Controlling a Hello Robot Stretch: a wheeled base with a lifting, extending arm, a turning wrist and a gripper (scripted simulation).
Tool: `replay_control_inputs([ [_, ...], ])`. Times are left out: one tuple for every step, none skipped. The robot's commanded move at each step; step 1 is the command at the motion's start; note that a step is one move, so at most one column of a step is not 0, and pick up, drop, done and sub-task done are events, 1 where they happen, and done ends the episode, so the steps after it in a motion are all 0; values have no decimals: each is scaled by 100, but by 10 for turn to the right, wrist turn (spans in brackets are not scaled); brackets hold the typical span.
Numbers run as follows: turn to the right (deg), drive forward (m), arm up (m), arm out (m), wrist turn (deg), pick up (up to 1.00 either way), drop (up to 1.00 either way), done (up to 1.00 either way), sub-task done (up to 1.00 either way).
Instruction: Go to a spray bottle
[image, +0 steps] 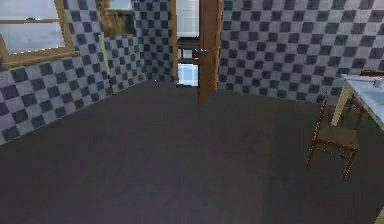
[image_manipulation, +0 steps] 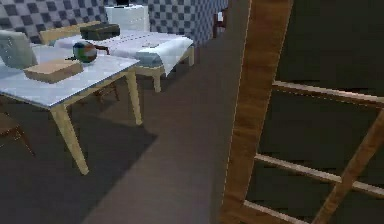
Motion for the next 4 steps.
replay_control_inputs([
  [0, 100, 0, 0, 0, 0, 0, 0, 0],
  [-30, 0, 0, 0, 0, 0, 0, 0, 0],
  [0, 100, 0, 0, 0, 0, 0, 0, 0],
  [0, 100, 0, 0, 0, 0, 0, 0, 0],
])
